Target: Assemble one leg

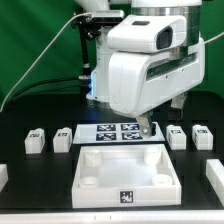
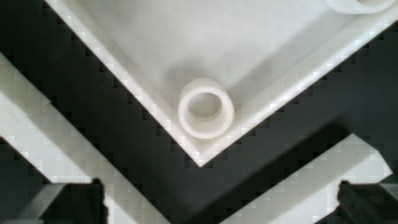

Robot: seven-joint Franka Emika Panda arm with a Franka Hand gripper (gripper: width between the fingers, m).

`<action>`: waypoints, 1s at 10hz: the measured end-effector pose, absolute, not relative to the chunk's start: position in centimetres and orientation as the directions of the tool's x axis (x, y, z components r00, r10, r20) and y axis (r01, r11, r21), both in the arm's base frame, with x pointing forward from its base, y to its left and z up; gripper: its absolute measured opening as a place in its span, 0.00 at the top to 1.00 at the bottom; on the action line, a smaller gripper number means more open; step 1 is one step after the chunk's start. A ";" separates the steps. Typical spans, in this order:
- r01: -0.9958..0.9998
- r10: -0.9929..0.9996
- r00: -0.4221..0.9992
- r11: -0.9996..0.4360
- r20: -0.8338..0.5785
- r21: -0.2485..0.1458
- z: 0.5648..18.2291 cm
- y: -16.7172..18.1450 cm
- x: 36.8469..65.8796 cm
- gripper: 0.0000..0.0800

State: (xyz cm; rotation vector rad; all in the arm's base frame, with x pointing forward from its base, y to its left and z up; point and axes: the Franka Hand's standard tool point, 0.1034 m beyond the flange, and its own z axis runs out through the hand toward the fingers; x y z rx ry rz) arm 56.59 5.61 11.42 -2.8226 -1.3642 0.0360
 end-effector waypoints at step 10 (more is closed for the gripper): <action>0.972 0.972 0.233 -0.233 -0.003 0.006 9.9 4.4 50.5 0.19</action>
Offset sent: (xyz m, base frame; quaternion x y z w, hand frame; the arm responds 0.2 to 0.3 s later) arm 0.0000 0.0000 0.0000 0.0000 0.0000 0.0000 1.0000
